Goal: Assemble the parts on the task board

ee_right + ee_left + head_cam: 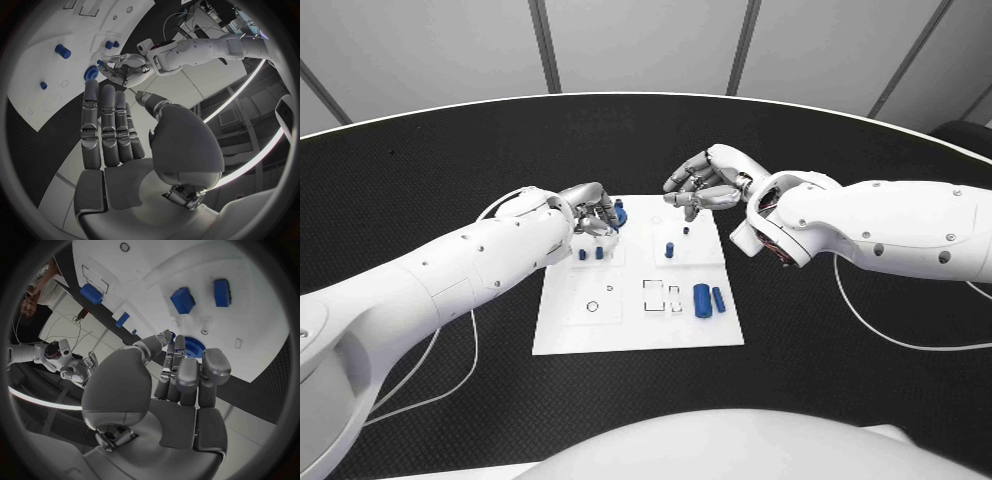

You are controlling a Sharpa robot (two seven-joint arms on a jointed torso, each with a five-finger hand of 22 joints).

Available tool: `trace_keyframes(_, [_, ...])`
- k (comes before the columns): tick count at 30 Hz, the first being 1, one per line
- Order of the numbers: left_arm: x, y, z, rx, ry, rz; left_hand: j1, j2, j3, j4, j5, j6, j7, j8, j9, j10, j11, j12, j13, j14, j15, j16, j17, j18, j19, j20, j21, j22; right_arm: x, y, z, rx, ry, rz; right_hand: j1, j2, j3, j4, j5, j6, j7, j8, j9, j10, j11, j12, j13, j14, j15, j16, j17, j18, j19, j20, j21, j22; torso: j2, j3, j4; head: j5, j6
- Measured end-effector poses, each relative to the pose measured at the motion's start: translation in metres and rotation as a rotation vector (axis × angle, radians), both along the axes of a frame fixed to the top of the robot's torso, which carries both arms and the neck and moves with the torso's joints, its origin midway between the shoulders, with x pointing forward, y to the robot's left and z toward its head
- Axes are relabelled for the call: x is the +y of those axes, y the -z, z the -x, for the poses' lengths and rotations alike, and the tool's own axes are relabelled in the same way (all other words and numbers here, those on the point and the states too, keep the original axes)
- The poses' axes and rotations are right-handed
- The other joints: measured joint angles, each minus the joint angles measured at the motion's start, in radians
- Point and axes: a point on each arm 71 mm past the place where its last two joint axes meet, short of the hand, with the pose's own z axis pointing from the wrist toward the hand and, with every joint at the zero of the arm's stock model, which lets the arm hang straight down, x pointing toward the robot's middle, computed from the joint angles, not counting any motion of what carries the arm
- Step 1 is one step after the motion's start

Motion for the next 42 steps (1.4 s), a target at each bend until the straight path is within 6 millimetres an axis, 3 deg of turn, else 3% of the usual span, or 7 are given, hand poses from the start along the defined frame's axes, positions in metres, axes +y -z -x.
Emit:
trace_keyframes(11, [0.021,-0.014,-0.005,-0.003,-0.037,0.031,0.0,0.0,0.0,0.0,0.0,0.0,0.0,0.0,0.0,0.0,0.0,0.0,0.0,0.0,0.0,0.0,0.0,0.0,0.001,-0.001,0.0,0.0,-0.003,0.001,-0.002,-0.001,0.005,0.003,0.0,0.0,0.0,0.0,0.0,0.0,0.0,0.0,0.0,0.0,0.0,0.0,0.0,0.0,0.0,0.0,0.0,0.0,0.0,0.0,0.0,0.0,0.0,-0.0003,0.0011,0.011,0.009])
trace_keyframes(20, [0.04,-0.015,-0.01,0.008,-0.073,0.017,0.0,0.0,0.0,0.0,0.0,0.0,0.0,-0.001,0.0,0.0,0.0,0.0,0.001,0.0,0.0,0.0,0.0,0.0,0.003,-0.003,0.0,0.0,-0.003,0.001,-0.002,0.0,0.006,0.004,0.0,0.0,0.0,0.0,0.0,0.0,0.0,0.0,0.0,0.0,0.0,0.0,0.001,0.0,0.0,-0.004,0.001,0.0,0.0,0.0,0.0,-0.001,0.003,-0.0001,-0.0021,0.019,0.013])
trace_keyframes(29, [0.044,-0.013,-0.014,0.022,-0.086,0.002,0.0,0.0,0.0,0.0,0.0,0.0,0.0,-0.001,0.0,0.0,0.0,0.0,0.001,0.0,0.0,0.0,0.0,0.0,0.003,-0.003,0.0,0.0,-0.002,0.001,-0.002,0.001,0.003,0.004,0.0,0.0,0.0,0.0,0.0,0.0,0.0,0.0,0.0,0.0,0.0,0.0,0.001,0.0,0.0,-0.004,0.002,0.0,0.0,0.0,0.0,-0.001,0.006,0.0012,-0.0056,0.027,0.013])
trace_keyframes(42, [0.048,-0.009,-0.016,0.031,-0.097,-0.008,0.0,0.0,0.0,0.0,0.0,0.0,0.0,-0.001,0.0,0.0,0.0,0.0,0.001,0.0,0.0,0.0,0.0,0.0,0.003,-0.003,0.0,0.0,-0.001,0.001,-0.001,0.001,0.0,0.003,0.0,0.0,0.0,0.0,0.0,0.0,0.0,0.0,0.0,0.0,0.0,0.0,0.001,0.0,0.0,-0.004,0.001,0.0,0.0,0.0,0.0,-0.001,0.005,0.0028,-0.0062,0.028,0.008])
